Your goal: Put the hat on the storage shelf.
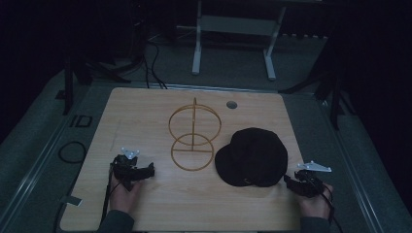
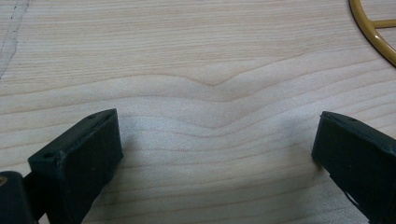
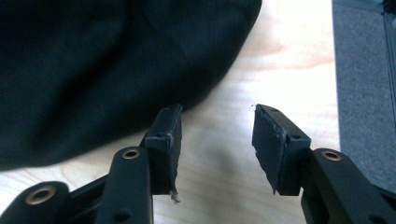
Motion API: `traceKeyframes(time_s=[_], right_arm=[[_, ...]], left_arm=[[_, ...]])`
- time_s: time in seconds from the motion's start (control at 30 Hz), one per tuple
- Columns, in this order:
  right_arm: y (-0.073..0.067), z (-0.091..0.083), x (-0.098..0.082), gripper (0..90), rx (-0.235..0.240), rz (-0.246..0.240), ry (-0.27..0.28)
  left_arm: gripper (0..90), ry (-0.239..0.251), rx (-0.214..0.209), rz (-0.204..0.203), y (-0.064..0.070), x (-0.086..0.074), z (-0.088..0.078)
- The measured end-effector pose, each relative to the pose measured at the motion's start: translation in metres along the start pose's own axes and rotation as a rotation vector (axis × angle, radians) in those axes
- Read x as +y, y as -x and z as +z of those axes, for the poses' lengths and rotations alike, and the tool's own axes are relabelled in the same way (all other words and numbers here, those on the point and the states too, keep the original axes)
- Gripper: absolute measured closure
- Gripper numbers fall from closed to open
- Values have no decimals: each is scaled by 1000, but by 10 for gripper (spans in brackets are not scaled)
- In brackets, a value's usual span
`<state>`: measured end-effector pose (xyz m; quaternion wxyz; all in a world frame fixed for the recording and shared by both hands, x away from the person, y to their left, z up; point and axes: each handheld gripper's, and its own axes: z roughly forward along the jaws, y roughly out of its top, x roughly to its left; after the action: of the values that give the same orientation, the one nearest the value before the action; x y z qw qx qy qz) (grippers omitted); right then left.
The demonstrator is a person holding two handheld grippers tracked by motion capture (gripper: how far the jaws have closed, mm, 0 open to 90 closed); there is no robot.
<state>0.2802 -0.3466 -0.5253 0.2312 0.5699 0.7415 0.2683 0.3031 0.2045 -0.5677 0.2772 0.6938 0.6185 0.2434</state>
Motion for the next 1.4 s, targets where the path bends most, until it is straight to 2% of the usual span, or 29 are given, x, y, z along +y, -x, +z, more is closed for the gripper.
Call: traceKeyframes(time_s=[0.1, 0.4, 0.67, 0.87, 1.23, 1.4], right_arm=[[-1, -5, 6, 523, 14, 8, 28], [-18, -20, 32, 517, 44, -44, 79], [-32, -23, 53, 516, 72, -72, 110], [-46, -21, 66, 517, 76, -114, 117], [-72, -19, 86, 506, 111, -170, 125], [-86, -17, 95, 496, 119, -207, 108]], left_arm=[[12, 0, 0, 0, 0, 0, 0], [12, 0, -1, 0, 1, 0, 0], [12, 0, -5, 3, 1, 0, 0], [12, 0, -5, 4, 1, 0, 0], [12, 1, -6, 3, 1, 0, 0], [12, 1, -6, 2, 1, 0, 0]])
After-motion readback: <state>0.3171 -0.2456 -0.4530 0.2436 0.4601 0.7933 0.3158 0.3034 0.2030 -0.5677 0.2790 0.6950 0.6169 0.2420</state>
